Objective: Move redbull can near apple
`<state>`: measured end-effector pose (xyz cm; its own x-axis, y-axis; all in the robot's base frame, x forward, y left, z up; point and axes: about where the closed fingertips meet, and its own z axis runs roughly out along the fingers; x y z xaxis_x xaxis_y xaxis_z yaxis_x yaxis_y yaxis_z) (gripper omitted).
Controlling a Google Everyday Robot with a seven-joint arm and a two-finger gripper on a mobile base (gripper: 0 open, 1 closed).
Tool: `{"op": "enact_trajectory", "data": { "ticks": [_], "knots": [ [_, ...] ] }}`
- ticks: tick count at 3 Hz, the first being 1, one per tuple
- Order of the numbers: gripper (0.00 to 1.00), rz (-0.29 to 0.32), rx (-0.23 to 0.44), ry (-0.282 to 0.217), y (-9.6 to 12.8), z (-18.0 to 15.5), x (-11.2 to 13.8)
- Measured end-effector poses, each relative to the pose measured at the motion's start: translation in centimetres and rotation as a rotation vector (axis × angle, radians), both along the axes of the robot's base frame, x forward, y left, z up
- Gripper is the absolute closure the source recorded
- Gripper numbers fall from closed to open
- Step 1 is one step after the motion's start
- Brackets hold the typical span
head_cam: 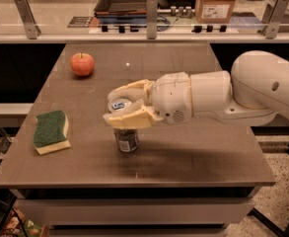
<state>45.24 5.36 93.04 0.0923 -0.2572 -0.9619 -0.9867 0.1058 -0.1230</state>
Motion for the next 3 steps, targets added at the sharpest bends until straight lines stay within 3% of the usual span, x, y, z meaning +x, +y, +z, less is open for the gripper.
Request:
{"op": "enact_trajectory", "data": {
  "ticks": [2, 3],
  "knots": [
    [1.00, -0.021, 0.021, 0.018, -0.4, -0.1, 0.3],
    [1.00, -0.078, 0.048, 0.054, -1.6, -0.8, 1.2]
  ]
}}
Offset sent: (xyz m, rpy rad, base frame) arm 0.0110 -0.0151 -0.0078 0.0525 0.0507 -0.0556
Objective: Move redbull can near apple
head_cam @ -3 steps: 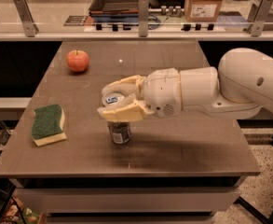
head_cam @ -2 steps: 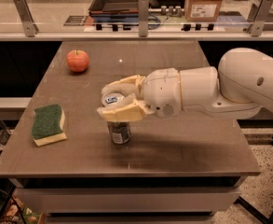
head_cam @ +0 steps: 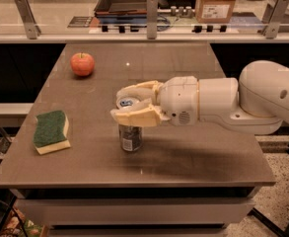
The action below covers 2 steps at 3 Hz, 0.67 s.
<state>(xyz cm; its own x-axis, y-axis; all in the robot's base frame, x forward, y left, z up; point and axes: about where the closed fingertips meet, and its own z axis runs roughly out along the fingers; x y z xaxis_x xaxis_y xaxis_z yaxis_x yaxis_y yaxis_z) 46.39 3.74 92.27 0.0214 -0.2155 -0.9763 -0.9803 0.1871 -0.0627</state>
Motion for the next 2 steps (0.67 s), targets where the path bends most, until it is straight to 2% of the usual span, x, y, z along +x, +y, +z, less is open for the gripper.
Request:
{"op": "enact_trajectory", "data": {
  "ticks": [1, 2],
  "knots": [
    [1.00, -0.063, 0.019, 0.026, -1.32, -0.44, 0.77],
    [1.00, -0.063, 0.019, 0.026, -1.33, -0.12, 0.77]
  ]
}}
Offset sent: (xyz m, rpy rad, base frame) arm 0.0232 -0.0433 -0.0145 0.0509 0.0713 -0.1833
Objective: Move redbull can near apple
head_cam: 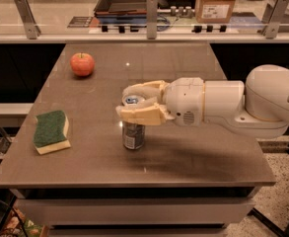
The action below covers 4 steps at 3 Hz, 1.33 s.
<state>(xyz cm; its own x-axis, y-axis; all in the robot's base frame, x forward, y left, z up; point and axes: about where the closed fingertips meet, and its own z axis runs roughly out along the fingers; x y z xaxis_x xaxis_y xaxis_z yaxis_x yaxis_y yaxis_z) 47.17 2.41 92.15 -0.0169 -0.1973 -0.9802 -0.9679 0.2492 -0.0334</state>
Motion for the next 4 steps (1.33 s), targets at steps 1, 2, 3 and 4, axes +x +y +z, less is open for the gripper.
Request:
{"op": "enact_trajectory", "data": {
  "ticks": [1, 2, 3, 4],
  "knots": [
    [1.00, 0.000, 0.000, 0.000, 0.00, 0.04, 0.00],
    [1.00, -0.025, 0.006, 0.009, -0.53, -0.15, 0.29],
    [1.00, -0.025, 0.007, 0.009, -0.53, 0.05, 0.29],
    [1.00, -0.025, 0.007, 0.009, -0.54, 0.05, 0.29]
  ]
}}
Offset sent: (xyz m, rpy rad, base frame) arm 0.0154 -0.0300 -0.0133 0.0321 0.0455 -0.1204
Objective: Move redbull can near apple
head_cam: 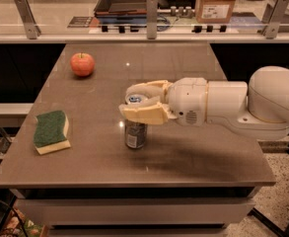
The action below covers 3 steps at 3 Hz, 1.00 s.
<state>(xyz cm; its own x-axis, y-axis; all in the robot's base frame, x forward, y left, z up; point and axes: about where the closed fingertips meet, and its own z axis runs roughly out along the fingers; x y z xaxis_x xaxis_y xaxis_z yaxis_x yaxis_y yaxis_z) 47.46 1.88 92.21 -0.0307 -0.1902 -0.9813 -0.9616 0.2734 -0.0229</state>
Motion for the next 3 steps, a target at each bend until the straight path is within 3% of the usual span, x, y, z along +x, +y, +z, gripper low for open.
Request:
{"op": "enact_trajectory", "data": {
  "ticks": [3],
  "knots": [
    [1.00, -0.034, 0.009, 0.012, -0.72, 0.06, 0.40]
  ]
}}
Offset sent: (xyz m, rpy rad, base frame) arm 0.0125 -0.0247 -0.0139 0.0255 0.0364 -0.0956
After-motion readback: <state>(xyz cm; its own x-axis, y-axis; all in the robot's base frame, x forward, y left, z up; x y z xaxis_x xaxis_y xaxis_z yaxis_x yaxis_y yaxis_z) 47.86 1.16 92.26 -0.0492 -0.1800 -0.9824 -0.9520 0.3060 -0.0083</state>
